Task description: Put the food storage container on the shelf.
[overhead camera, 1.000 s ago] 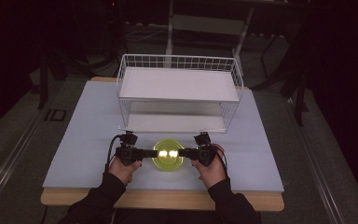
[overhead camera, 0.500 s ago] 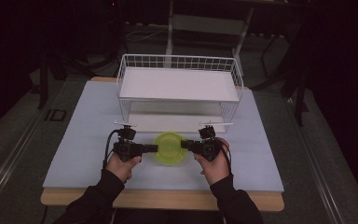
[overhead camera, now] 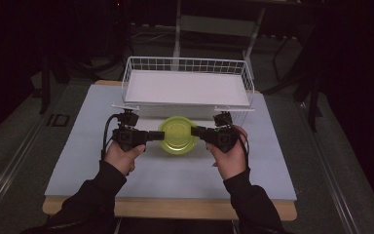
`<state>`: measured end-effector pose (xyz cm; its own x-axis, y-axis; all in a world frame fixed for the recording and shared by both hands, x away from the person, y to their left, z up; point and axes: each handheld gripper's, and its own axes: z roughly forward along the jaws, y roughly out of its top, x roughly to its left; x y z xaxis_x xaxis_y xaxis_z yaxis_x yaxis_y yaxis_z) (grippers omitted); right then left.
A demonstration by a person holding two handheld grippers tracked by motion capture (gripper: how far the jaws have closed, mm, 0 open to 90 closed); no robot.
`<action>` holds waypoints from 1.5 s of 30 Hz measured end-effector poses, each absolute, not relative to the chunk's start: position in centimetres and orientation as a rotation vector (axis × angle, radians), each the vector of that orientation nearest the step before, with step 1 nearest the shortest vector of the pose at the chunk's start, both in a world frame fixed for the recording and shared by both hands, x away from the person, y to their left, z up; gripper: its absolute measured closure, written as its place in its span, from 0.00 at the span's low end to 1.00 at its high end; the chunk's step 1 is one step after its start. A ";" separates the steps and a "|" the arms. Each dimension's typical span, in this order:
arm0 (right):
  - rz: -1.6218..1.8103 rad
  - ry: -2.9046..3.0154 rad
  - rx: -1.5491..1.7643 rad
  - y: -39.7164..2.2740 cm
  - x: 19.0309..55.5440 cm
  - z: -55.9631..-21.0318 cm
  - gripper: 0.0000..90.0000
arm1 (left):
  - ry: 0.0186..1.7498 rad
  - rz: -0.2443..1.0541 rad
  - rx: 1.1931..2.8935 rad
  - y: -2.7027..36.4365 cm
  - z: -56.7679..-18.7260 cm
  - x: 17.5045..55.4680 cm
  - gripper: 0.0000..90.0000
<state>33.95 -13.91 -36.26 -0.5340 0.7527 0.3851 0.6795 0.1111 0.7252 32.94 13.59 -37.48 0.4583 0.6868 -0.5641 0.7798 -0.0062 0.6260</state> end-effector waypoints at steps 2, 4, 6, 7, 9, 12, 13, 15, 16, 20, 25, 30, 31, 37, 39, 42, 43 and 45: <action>1.421 2.277 1.464 -13.9 34.2 -35.4 0.88 | 1.264 -0.120 1.715 13.6 -36.8 33.1 0.91; 1.427 2.270 1.461 -14.0 34.4 -34.6 0.88 | 1.261 -0.125 1.706 13.6 -36.0 33.5 0.91; 1.432 2.263 1.455 -14.0 34.7 -33.7 0.88 | 1.258 -0.131 1.695 13.7 -35.3 33.9 0.91; 1.435 2.259 1.455 -14.0 34.9 -33.2 0.88 | 1.256 -0.130 1.691 13.7 -34.8 34.1 0.91; 1.441 2.255 1.459 -14.1 35.3 -32.4 0.88 | 1.259 -0.119 1.685 13.6 -34.0 34.4 0.91; 1.445 2.249 1.458 -14.0 36.0 -31.2 0.88 | 1.261 -0.107 1.684 13.6 -32.8 35.1 0.91; 1.446 2.245 1.458 -14.0 36.3 -30.9 0.88 | 1.264 -0.104 1.682 13.6 -32.4 35.3 0.91; 1.446 2.237 1.458 -13.9 36.8 -30.2 0.88 | 1.265 -0.091 1.682 13.5 -31.7 35.8 0.91; 1.446 2.232 1.456 -13.9 37.1 -29.9 0.88 | 1.270 -0.085 1.679 13.5 -31.4 36.1 0.91; 1.448 2.225 1.463 -13.8 38.0 -29.1 0.88 | 1.280 -0.085 1.670 13.5 -30.7 37.1 0.91; 1.437 2.190 1.518 -13.9 40.3 -28.3 0.88 | 1.318 -0.089 1.643 13.0 -30.3 39.8 0.90; 1.417 2.179 1.538 -13.9 41.7 -28.2 0.88 | 1.344 -0.087 1.639 12.7 -30.4 41.3 0.90; 1.409 2.181 1.554 -13.9 42.5 -28.3 0.88 | 1.350 -0.084 1.637 12.6 -30.5 41.6 0.90; 1.373 2.183 1.594 -13.7 43.9 -28.6 0.88 | 1.371 -0.096 1.646 12.6 -30.8 43.1 0.90; 1.362 2.189 1.610 -13.6 44.3 -28.7 0.88 | 1.377 -0.110 1.647 12.6 -31.0 43.5 0.90; 1.359 2.193 1.629 -13.7 44.8 -28.8 0.88 | 1.368 -0.096 1.650 12.5 -31.1 43.8 0.89; 1.356 2.196 1.624 -13.7 45.0 -28.8 0.88 | 1.358 -0.075 1.664 12.3 -31.0 43.9 0.88; 1.347 2.198 1.615 -13.7 45.2 -28.6 0.88 | 1.365 -0.055 1.655 12.1 -31.1 44.0 0.83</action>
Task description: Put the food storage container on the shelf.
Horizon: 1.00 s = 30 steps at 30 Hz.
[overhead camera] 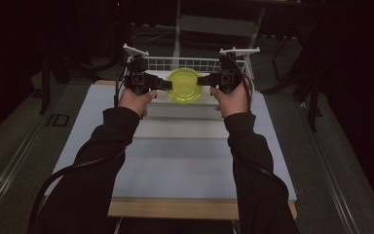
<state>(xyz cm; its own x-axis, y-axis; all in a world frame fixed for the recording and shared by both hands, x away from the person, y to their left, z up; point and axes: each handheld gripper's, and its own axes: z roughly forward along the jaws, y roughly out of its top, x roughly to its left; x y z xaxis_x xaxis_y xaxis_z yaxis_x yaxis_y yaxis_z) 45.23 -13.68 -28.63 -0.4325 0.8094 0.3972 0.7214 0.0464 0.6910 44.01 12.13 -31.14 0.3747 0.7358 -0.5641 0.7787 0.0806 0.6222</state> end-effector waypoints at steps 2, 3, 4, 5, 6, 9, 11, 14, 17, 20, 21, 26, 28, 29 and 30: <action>1.334 2.189 1.610 -13.5 45.5 -28.5 0.88 | 1.375 -0.054 1.637 12.0 -31.3 44.3 0.81; 1.335 2.181 1.611 -13.5 45.6 -28.4 0.87 | 1.374 -0.062 1.630 11.9 -31.4 44.4 0.79; 1.358 2.176 1.635 -13.6 46.0 -28.4 0.84 | 1.377 -0.063 1.628 11.8 -31.5 44.6 0.76; 1.358 2.176 1.635 -13.6 46.0 -28.4 0.84 | 1.376 -0.071 1.624 11.7 -31.6 44.7 0.76; 1.373 2.170 1.638 -13.7 46.2 -28.4 0.79 | 1.377 -0.076 1.619 11.5 -31.7 44.8 0.76; 1.366 2.200 1.665 -13.8 46.9 -28.7 0.72 | 1.369 -0.069 1.623 11.0 -31.6 44.9 0.75; 1.371 2.190 1.675 -14.0 47.2 -29.0 0.70 | 1.366 -0.078 1.631 10.8 -31.6 45.0 0.73; 1.375 2.187 1.698 -14.3 47.5 -29.3 0.68 | 1.365 -0.076 1.633 10.5 -31.7 45.2 0.72; 1.377 2.187 1.713 -14.4 47.7 -29.4 0.66 | 1.367 -0.074 1.630 10.4 -31.8 45.4 0.66; 1.384 2.192 1.720 -14.6 48.0 -29.7 0.58 | 1.369 -0.049 1.609 10.4 -31.7 45.5 0.59; 1.397 2.191 1.717 -14.7 48.1 -29.8 0.56 | 1.362 -0.048 1.618 10.3 -31.6 45.5 0.59; 1.382 2.198 1.704 -15.0 48.1 -29.8 0.53 | 1.344 -0.038 1.621 9.9 -31.6 45.2 0.57; 1.379 2.190 1.701 -15.2 48.1 -29.7 0.50 | 1.341 -0.057 1.606 9.9 -31.6 45.0 0.56; 1.369 2.183 1.683 -15.2 47.9 -29.6 0.49 | 1.338 -0.053 1.609 9.9 -31.6 44.9 0.55; 1.362 2.180 1.664 -15.3 47.8 -29.4 0.46 | 1.331 -0.064 1.614 9.9 -31.6 44.9 0.55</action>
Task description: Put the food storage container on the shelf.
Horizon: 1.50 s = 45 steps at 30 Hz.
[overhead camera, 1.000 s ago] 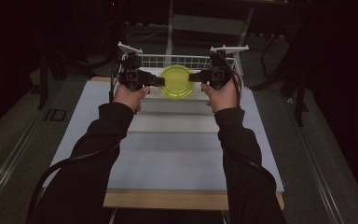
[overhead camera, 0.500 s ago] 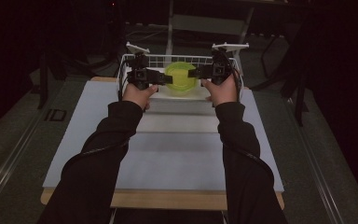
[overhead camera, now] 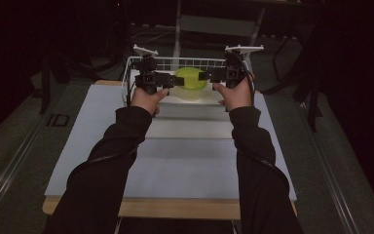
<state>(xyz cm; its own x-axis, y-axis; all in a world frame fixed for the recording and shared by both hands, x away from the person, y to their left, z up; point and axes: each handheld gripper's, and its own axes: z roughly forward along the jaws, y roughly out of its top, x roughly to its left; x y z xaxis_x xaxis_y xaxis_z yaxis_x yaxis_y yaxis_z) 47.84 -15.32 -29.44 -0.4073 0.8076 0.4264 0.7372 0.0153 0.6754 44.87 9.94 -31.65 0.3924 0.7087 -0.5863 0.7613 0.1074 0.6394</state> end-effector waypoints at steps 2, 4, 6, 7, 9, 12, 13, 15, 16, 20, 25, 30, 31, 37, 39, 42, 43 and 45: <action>1.343 2.178 1.658 -15.6 47.7 -29.2 0.45 | 1.323 -0.061 1.613 10.0 -31.6 44.6 0.53; 1.346 2.175 1.641 -15.7 47.3 -29.0 0.45 | 1.305 -0.040 1.617 10.2 -31.4 44.2 0.50; 1.338 2.184 1.615 -15.5 46.7 -28.8 0.45 | 1.293 -0.037 1.613 10.5 -31.3 43.8 0.47; 1.343 2.194 1.603 -15.4 46.3 -28.8 0.45 | 1.283 -0.029 1.613 10.6 -31.2 43.5 0.47; 1.325 2.205 1.563 -15.1 45.6 -28.6 0.45 | 1.277 -0.011 1.611 10.9 -31.1 42.9 0.45; 1.330 2.208 1.531 -14.9 44.8 -28.5 0.45 | 1.270 0.006 1.621 11.2 -31.3 42.1 0.45; 1.316 2.200 1.519 -14.8 44.2 -28.4 0.47 | 1.260 0.027 1.631 11.3 -31.3 41.7 0.45; 1.320 2.199 1.481 -14.5 43.4 -28.4 0.47 | 1.233 0.048 1.642 11.5 -31.4 40.9 0.45; 1.313 2.201 1.472 -14.4 43.0 -28.4 0.48 | 1.220 0.051 1.641 11.6 -31.5 40.5 0.45; 1.321 2.226 1.423 -14.2 41.2 -28.7 0.58 | 1.144 0.065 1.644 11.9 -32.1 38.3 0.44; 1.329 2.268 1.398 -13.7 40.0 -29.9 0.70 | 1.086 0.075 1.675 12.2 -33.3 36.0 0.43; 1.309 2.300 1.405 -13.2 39.8 -31.2 0.84 | 1.057 0.068 1.663 13.4 -35.3 33.9 0.40; 1.301 2.300 1.425 -13.0 40.1 -32.0 0.97 | 1.044 0.067 1.652 13.6 -35.7 33.6 0.36; 1.297 2.282 1.455 -12.6 40.8 -32.9 1.00 | 0.990 0.040 1.676 14.1 -38.2 32.3 0.27; 1.284 2.266 1.462 -12.6 41.0 -33.1 0.99 | 0.984 0.050 1.682 13.9 -39.1 31.9 0.27; 1.281 2.245 1.482 -12.7 41.6 -33.3 0.99 | 0.941 0.063 1.721 13.4 -40.4 31.3 0.21; 1.289 2.245 1.486 -12.7 41.8 -33.4 0.98 | 0.934 0.074 1.726 13.2 -40.7 31.0 0.21; 1.294 2.238 1.492 -12.9 42.1 -33.6 0.97 | 0.913 0.093 1.724 13.1 -41.3 30.6 0.21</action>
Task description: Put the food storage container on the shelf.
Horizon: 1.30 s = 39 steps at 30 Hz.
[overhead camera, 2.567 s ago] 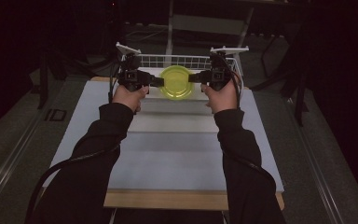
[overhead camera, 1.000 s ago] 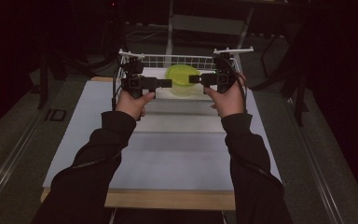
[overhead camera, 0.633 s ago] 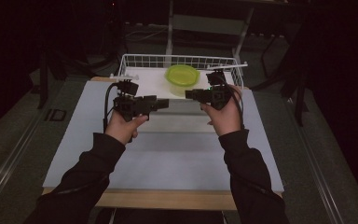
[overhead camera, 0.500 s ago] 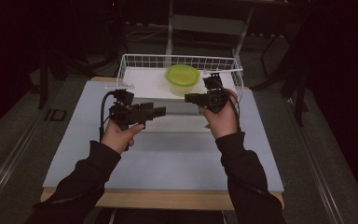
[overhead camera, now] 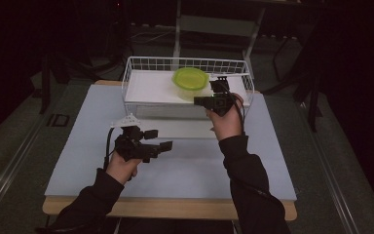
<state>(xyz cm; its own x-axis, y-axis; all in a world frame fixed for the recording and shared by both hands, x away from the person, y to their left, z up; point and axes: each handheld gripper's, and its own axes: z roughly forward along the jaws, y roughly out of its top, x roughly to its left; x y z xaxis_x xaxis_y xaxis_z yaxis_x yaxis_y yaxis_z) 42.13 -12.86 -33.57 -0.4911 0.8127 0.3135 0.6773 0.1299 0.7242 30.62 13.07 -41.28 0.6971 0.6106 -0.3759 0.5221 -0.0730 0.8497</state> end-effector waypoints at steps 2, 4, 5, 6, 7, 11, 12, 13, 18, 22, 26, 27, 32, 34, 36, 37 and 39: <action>1.296 2.233 1.494 -12.9 42.3 -33.6 0.97 | 0.908 0.103 1.722 13.0 -41.5 30.5 0.20; 1.289 2.219 1.506 -13.2 42.9 -33.8 0.97 | 0.885 0.127 1.730 13.0 -42.1 30.2 0.18; 1.294 2.217 1.509 -13.2 43.1 -33.8 0.97 | 0.881 0.132 1.731 12.9 -42.2 30.2 0.18; 1.295 2.220 1.515 -13.3 43.2 -33.8 0.96 | 0.882 0.139 1.735 12.9 -42.3 30.2 0.17; 1.291 2.216 1.521 -13.3 43.4 -33.7 0.96 | 0.886 0.139 1.735 13.0 -42.5 30.2 0.17; 1.298 2.194 1.538 -13.3 44.1 -33.7 0.95 | 0.893 0.117 1.721 13.3 -43.1 30.3 0.16; 1.296 2.197 1.538 -13.2 44.2 -33.7 0.95 | 0.895 0.113 1.720 13.3 -43.2 30.3 0.16; 1.292 2.194 1.541 -13.1 44.4 -33.8 0.94 | 0.895 0.113 1.726 13.3 -43.4 30.4 0.16; 1.289 2.184 1.545 -13.0 44.8 -33.8 0.94 | 0.884 0.119 1.722 13.4 -43.7 30.4 0.15; 1.282 2.188 1.538 -13.2 44.7 -33.8 0.92 | 0.875 0.134 1.731 13.4 -43.9 30.3 0.09; 1.291 2.190 1.533 -13.5 44.4 -33.6 0.90 | 0.871 0.126 1.723 13.5 -44.0 30.3 0.05; 1.297 2.193 1.529 -13.6 44.2 -33.6 0.90 | 0.873 0.122 1.711 13.6 -44.1 30.1 0.05; 1.322 2.232 1.471 -13.7 42.5 -33.5 0.82 | 0.869 0.134 1.716 13.8 -44.0 29.7 0.05; 1.319 2.274 1.420 -13.6 41.4 -33.9 0.73 | 0.868 0.139 1.716 14.0 -43.9 29.6 0.05; 1.342 2.292 1.394 -13.6 40.6 -34.2 0.67 | 0.869 0.139 1.712 14.1 -43.8 29.5 0.05; 1.340 2.307 1.373 -13.6 40.2 -34.3 0.63 | 0.867 0.142 1.710 14.1 -43.7 29.4 0.05; 1.339 2.312 1.349 -13.5 39.7 -34.4 0.59 | 0.864 0.142 1.712 14.2 -43.5 29.2 0.05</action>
